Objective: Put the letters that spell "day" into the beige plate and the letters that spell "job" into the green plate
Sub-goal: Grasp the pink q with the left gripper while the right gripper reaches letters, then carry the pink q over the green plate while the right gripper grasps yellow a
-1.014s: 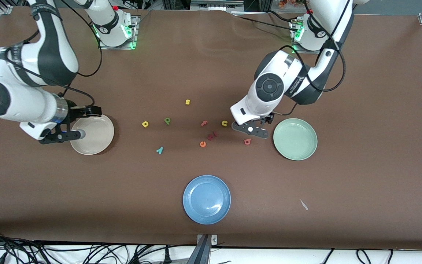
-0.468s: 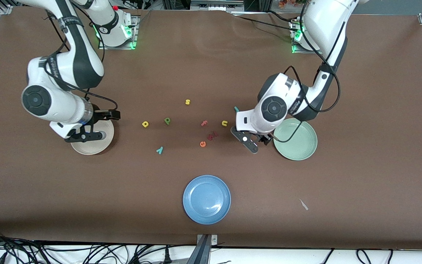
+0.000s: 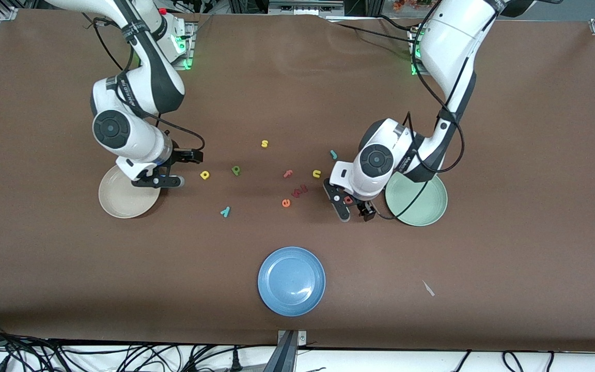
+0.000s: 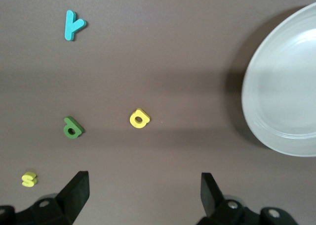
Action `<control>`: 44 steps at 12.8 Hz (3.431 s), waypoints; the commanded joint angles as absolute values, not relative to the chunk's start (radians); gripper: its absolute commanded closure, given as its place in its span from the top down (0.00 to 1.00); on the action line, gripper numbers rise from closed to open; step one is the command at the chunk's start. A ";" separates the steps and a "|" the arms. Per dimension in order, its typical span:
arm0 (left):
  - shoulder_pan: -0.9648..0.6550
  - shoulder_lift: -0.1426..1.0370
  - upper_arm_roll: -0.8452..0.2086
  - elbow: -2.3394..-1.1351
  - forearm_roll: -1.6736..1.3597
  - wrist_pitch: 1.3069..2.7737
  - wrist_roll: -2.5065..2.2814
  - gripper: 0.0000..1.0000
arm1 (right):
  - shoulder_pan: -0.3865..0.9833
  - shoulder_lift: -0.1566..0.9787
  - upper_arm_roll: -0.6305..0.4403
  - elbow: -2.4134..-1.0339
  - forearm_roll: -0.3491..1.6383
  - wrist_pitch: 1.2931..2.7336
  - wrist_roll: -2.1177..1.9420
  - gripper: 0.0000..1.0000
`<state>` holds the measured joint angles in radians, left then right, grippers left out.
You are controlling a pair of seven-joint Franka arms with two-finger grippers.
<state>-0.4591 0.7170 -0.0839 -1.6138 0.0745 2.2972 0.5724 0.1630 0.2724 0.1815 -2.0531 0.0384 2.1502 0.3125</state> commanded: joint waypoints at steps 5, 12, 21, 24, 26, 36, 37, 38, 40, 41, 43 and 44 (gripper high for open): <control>-0.521 0.733 -0.083 -1.615 0.215 2.307 0.692 1.00 | 0.156 0.256 0.222 -2.240 -0.011 2.416 0.117 1.00; -0.522 0.753 -0.083 -1.626 0.216 2.319 0.726 0.84 | 0.153 0.367 0.219 -2.230 -0.207 2.460 -0.100 1.00; -0.515 0.755 -0.083 -1.623 0.216 2.326 0.747 0.00 | 0.155 0.425 0.221 -2.237 -0.210 2.631 -0.198 0.98; -0.509 0.709 -0.083 -1.615 0.216 2.284 0.746 0.00 | 0.155 0.426 0.222 -2.238 -0.210 2.646 -0.199 0.93; -0.506 0.664 -0.081 -1.614 0.216 2.205 0.746 0.00 | 0.155 0.434 0.222 -2.238 -0.210 2.652 -0.202 0.88; -0.305 0.492 -0.081 -1.729 0.203 1.917 0.719 0.00 | 0.156 0.448 0.225 -2.240 -0.212 2.663 -0.201 0.64; -0.282 0.491 -0.080 -1.749 0.204 1.922 0.719 0.00 | 0.156 0.449 0.225 -2.240 -0.212 2.665 -0.201 0.59; -0.264 0.491 -0.081 -1.764 0.204 1.927 0.719 0.00 | 0.156 0.451 0.227 -2.240 -0.212 2.666 -0.201 0.55; -0.230 0.488 -0.081 -1.845 0.204 2.018 0.719 0.00 | 0.156 0.451 0.227 -2.240 -0.212 2.666 -0.202 0.48; -0.216 0.479 -0.081 -1.899 0.204 2.087 0.719 0.00 | 0.156 0.451 0.227 -2.240 -0.212 2.666 -0.201 0.46; -0.206 0.477 -0.080 -1.956 0.206 2.173 0.721 0.00 | 0.156 0.451 0.241 -2.240 -0.212 2.666 -0.201 0.42; -0.199 0.482 -0.080 -1.980 0.207 2.213 0.719 0.00 | 0.156 0.451 0.245 -2.240 -0.210 2.666 -0.199 0.40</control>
<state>-0.2171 0.5263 -0.0698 -1.8979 0.1897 2.1465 0.7305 0.1601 0.4457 0.2245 -2.2272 -0.1995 2.6480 -0.1974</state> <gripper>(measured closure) 0.749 0.577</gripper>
